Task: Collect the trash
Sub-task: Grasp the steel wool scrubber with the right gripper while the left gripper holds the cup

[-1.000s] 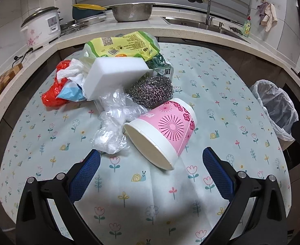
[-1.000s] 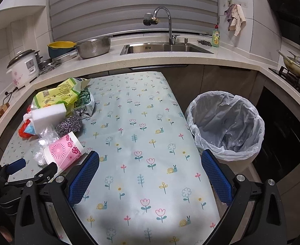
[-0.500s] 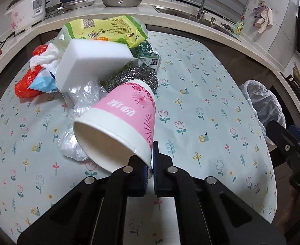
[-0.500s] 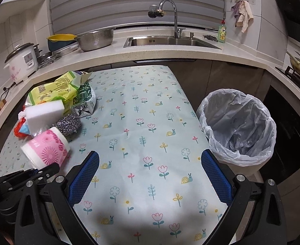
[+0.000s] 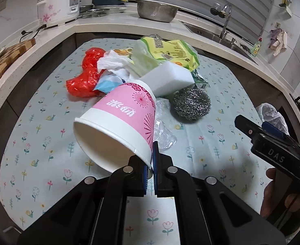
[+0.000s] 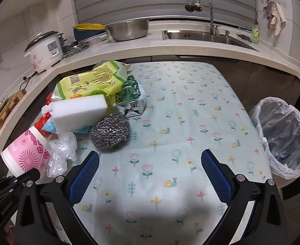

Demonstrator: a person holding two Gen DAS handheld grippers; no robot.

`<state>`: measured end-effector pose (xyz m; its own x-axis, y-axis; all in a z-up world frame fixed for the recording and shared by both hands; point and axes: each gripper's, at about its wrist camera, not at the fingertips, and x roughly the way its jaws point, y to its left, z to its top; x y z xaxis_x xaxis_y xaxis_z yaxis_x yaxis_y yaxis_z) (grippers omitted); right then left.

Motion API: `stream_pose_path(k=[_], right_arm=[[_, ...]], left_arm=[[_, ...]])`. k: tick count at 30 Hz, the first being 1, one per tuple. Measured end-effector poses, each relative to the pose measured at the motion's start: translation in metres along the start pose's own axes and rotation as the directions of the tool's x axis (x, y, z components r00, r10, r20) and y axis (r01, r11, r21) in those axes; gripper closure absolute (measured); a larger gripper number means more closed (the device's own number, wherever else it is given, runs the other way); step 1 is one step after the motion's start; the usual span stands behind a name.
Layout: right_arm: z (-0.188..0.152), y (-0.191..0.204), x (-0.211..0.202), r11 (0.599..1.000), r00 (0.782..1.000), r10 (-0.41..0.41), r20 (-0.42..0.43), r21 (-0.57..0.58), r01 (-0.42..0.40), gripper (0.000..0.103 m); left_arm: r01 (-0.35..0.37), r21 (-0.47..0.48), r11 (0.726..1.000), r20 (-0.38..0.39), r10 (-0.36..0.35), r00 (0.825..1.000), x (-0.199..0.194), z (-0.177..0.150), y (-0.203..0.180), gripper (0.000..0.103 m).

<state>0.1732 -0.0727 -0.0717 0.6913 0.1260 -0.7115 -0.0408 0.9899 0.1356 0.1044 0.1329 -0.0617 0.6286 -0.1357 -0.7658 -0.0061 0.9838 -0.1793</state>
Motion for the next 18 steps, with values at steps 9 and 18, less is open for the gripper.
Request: stream_pose_path(k=[9, 18], right_arm=[[0.021, 0.035, 0.06, 0.999, 0.997, 0.046, -0.067, -0.012, -0.047, 0.007], [0.023, 0.051, 0.093, 0.996, 0.99, 0.066, -0.121, -0.045, -0.072, 0.029]], left_arm=[[0.007, -0.044, 0.999, -0.009, -0.008, 1.0, 0.013, 0.009, 0.028, 0.099], [0.012, -0.048, 0.999, -0.024, -0.013, 1.0, 0.028, 0.014, 0.033, 0.099]])
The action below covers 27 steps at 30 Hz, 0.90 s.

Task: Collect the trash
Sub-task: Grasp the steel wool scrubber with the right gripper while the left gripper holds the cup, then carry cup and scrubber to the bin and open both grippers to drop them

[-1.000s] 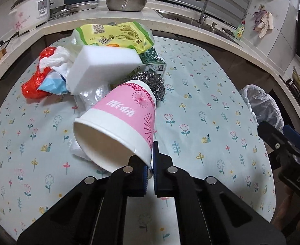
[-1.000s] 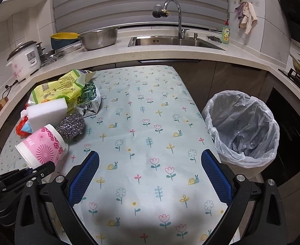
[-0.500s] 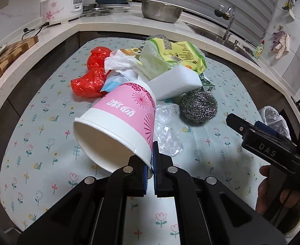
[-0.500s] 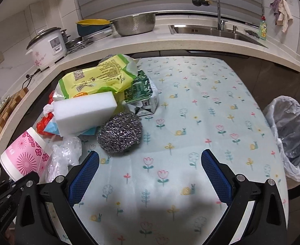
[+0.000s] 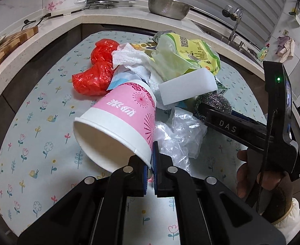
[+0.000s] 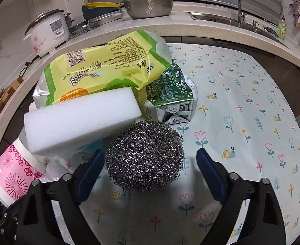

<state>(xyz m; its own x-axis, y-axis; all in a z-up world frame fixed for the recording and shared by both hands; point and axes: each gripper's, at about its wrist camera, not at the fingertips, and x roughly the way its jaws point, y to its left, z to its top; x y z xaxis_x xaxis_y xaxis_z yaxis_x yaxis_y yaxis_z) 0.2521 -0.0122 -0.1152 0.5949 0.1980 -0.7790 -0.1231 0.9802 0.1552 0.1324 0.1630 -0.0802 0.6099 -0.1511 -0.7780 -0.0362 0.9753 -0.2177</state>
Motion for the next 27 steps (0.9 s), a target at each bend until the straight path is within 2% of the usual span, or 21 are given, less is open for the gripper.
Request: stream_pose_path(k=[1, 4, 12, 20, 27], right_arm=[[0.0, -0.001, -0.001, 1.0, 1.0, 0.012, -0.003, 0.009, -0.012, 0.035], [-0.004, -0.004, -0.011, 1.0, 1.0, 0.015, 0.016, 0.017, -0.015, 0.038], [-0.019, -0.035, -0.068, 0.998, 0.996, -0.007, 0.094, 0.059, 0.002, 0.039], [-0.041, -0.091, -0.136, 0.989, 0.979, -0.085, 0.188, 0.139, 0.059, 0.039], [-0.064, -0.142, -0.181, 0.972, 0.96, -0.161, 0.229, 0.207, 0.113, 0.039]], left_arm=[[0.0, 0.002, 1.0, 0.001, 0.0, 1.0, 0.0, 0.001, -0.001, 0.099], [0.006, 0.006, 1.0, 0.004, -0.006, 1.0, -0.001, 0.002, -0.005, 0.099], [0.035, 0.061, 0.998, 0.04, -0.037, 0.998, -0.018, 0.002, -0.04, 0.099], [0.088, 0.161, 0.983, 0.072, -0.101, 0.992, -0.038, -0.005, -0.105, 0.099], [0.13, 0.244, 0.961, 0.059, -0.149, 0.987, -0.04, -0.015, -0.168, 0.099]])
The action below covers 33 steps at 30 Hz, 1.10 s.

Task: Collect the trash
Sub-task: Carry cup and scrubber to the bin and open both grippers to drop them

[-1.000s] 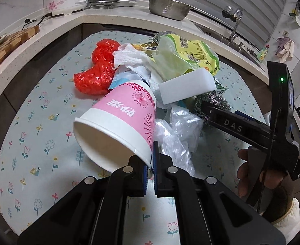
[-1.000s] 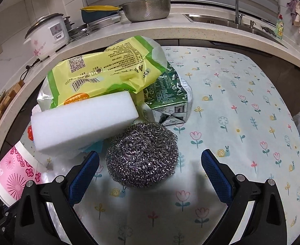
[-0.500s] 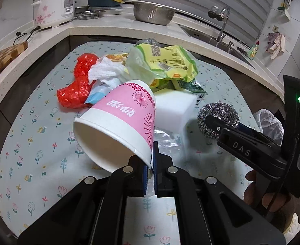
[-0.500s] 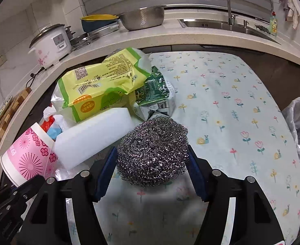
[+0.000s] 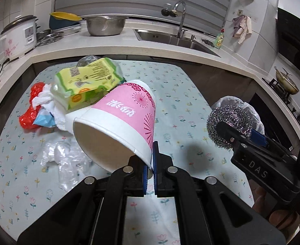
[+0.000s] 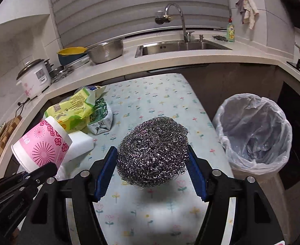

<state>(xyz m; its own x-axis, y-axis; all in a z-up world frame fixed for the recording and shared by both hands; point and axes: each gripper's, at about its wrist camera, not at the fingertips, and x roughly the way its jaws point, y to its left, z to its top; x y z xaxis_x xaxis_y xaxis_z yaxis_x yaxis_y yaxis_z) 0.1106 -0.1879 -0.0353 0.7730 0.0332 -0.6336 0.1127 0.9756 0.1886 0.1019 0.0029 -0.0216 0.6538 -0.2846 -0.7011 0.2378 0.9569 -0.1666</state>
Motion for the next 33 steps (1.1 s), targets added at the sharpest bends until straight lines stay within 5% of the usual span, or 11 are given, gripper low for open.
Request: stream_pose_path(k=[11, 20, 33], right_arm=[[-0.003, -0.096, -0.03, 0.988, 0.994, -0.108, 0.031, 0.113, 0.104, 0.039], [0.006, -0.166, -0.027, 0.963, 0.978, -0.207, 0.032, 0.185, 0.198, 0.039], [0.025, -0.219, -0.009, 0.937, 0.96, -0.277, 0.038, 0.23, 0.262, 0.039]], left_arm=[[0.084, 0.122, 0.989, -0.033, -0.08, 0.996, 0.028, 0.006, -0.094, 0.099], [0.197, 0.223, 0.955, -0.068, -0.186, 0.98, 0.064, 0.022, -0.167, 0.099], [0.289, 0.318, 0.903, -0.06, -0.285, 0.957, 0.097, 0.061, -0.235, 0.1]])
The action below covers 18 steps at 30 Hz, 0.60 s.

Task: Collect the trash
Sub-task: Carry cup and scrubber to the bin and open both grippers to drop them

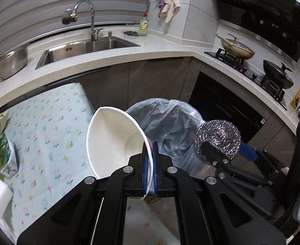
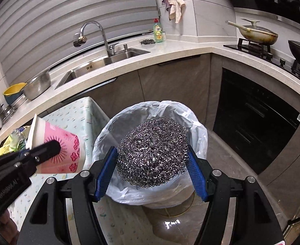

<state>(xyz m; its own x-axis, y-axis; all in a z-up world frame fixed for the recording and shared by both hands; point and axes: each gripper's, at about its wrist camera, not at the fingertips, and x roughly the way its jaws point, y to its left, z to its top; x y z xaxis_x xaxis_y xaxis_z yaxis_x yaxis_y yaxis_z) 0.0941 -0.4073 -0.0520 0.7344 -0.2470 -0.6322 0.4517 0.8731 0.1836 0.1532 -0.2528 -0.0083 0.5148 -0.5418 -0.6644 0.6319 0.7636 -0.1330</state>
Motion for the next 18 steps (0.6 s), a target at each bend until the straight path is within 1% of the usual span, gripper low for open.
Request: stream_pose_path(k=[2, 3, 5, 6, 7, 10, 11, 12, 13, 14, 15, 18], right_arm=[[0.004, -0.005, 0.004, 1.0, 1.0, -0.007, -0.001, 0.015, 0.007, 0.039], [0.006, -0.008, 0.006, 1.0, 1.0, -0.012, -0.001, 0.022, 0.012, 0.039], [0.009, -0.013, 0.009, 0.999, 1.0, -0.02, -0.001, 0.032, 0.02, 0.039], [0.01, -0.015, 0.011, 0.999, 1.0, -0.023, -0.002, 0.035, 0.024, 0.039], [0.011, -0.017, 0.012, 0.999, 1.0, -0.027, -0.005, 0.038, 0.027, 0.039], [0.013, -0.018, 0.016, 0.999, 1.0, -0.025, -0.012, 0.038, 0.025, 0.038], [0.013, -0.018, 0.018, 0.999, 1.0, -0.028, -0.013, 0.034, 0.028, 0.038], [0.013, -0.017, 0.019, 0.999, 0.999, -0.032, -0.012, 0.031, 0.033, 0.038], [0.014, -0.017, 0.021, 0.999, 0.999, -0.03, -0.014, 0.029, 0.03, 0.038], [0.014, -0.016, 0.023, 0.999, 1.0, -0.025, -0.018, 0.029, 0.026, 0.038], [0.015, -0.014, 0.025, 0.999, 1.0, -0.02, -0.021, 0.03, 0.02, 0.038], [0.017, -0.01, 0.032, 1.0, 1.0, -0.008, -0.028, 0.027, 0.009, 0.036]], left_arm=[[0.022, 0.021, 1.0, -0.003, -0.022, 1.0, 0.009, 0.009, -0.004, 0.099], [0.047, 0.034, 0.998, -0.012, -0.047, 0.999, 0.015, 0.013, -0.007, 0.098], [0.063, 0.044, 0.997, -0.041, -0.061, 0.997, 0.027, 0.017, -0.009, 0.096], [0.073, 0.05, 0.996, -0.054, -0.07, 0.996, 0.033, 0.018, -0.01, 0.093], [0.064, 0.055, 0.996, -0.064, -0.061, 0.996, 0.038, 0.018, -0.011, 0.091], [0.054, 0.049, 0.997, -0.074, -0.051, 0.996, 0.048, 0.016, -0.009, 0.081], [0.054, 0.041, 0.998, -0.076, -0.051, 0.996, 0.05, 0.016, -0.007, 0.071], [0.041, 0.029, 0.999, -0.073, -0.039, 0.997, 0.051, 0.015, -0.004, 0.066], [0.035, 0.022, 0.999, -0.069, -0.033, 0.997, 0.051, 0.016, -0.002, 0.063], [0.029, 0.015, 0.999, -0.066, -0.028, 0.997, 0.05, 0.015, 0.001, 0.058], [0.021, 0.003, 1.0, -0.06, -0.021, 0.998, 0.048, 0.015, 0.005, 0.055], [-0.02, -0.009, 1.0, -0.043, 0.019, 0.999, 0.042, 0.014, 0.013, 0.052]])
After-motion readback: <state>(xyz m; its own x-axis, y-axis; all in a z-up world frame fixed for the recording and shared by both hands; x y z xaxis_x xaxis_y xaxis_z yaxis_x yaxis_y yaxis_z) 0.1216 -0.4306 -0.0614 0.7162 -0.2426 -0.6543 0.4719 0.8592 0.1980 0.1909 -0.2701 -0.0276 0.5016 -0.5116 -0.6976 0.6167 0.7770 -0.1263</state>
